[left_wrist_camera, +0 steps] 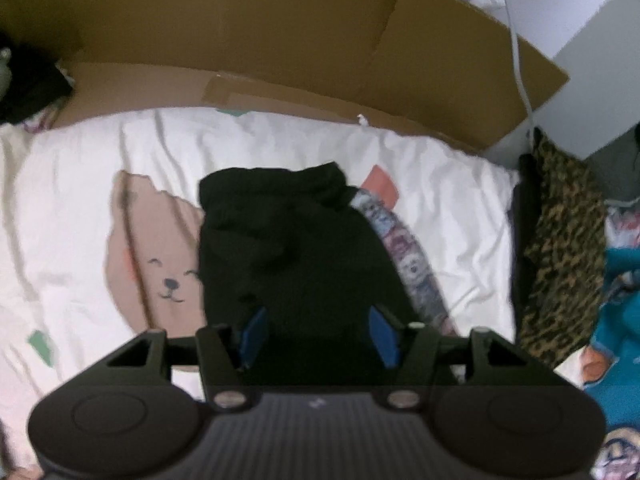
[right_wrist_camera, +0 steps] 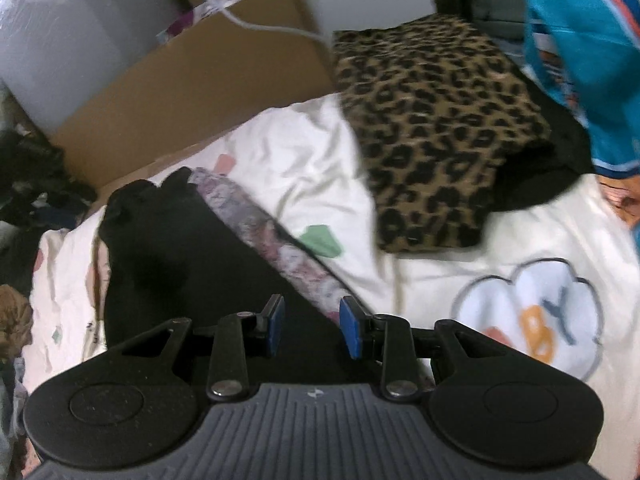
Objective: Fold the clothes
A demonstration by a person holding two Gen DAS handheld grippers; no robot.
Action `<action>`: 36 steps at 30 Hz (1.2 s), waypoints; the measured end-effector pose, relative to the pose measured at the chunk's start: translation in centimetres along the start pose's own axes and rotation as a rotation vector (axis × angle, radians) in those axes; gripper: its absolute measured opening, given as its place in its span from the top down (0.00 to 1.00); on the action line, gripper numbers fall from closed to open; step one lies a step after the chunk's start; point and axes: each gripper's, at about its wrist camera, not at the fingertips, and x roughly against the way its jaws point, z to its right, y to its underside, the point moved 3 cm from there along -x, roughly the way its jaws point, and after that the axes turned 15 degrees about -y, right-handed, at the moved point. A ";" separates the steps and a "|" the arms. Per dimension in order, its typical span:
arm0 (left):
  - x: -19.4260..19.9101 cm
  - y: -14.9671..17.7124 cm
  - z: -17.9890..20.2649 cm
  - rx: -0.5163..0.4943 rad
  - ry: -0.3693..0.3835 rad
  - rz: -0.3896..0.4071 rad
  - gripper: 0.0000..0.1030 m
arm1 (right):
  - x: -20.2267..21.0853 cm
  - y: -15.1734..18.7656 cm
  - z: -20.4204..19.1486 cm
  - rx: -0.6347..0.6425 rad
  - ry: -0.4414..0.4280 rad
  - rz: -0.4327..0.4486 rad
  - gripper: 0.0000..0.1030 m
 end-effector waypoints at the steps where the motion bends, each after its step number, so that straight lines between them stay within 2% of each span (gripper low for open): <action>1: 0.0 -0.2 0.0 0.013 0.007 0.008 0.42 | -0.4 -0.1 -0.4 0.004 -0.007 0.002 0.64; 4: -0.1 -0.6 -0.1 0.045 0.067 0.020 0.42 | -1.5 -0.3 -1.4 0.007 -0.010 0.037 0.64; 8: -0.8 -0.8 -0.8 0.102 0.114 -0.011 0.41 | -2.3 -0.1 -2.2 -0.009 -0.028 0.057 0.64; 17: -3.9 -1.6 -2.0 0.210 0.120 -0.095 0.41 | -2.9 0.8 -2.2 0.024 -0.040 0.027 0.64; 27: -5.6 -2.9 1.2 0.231 0.150 -0.115 0.41 | -3.8 1.1 -0.7 0.061 -0.044 0.008 0.64; 33: -7.7 -3.8 2.9 0.308 0.176 -0.158 0.50 | -4.5 1.0 0.7 0.083 -0.036 -0.010 0.64; 36: -8.3 -4.5 3.3 0.346 0.178 -0.151 0.51 | -4.9 1.2 1.6 0.079 -0.035 -0.024 0.64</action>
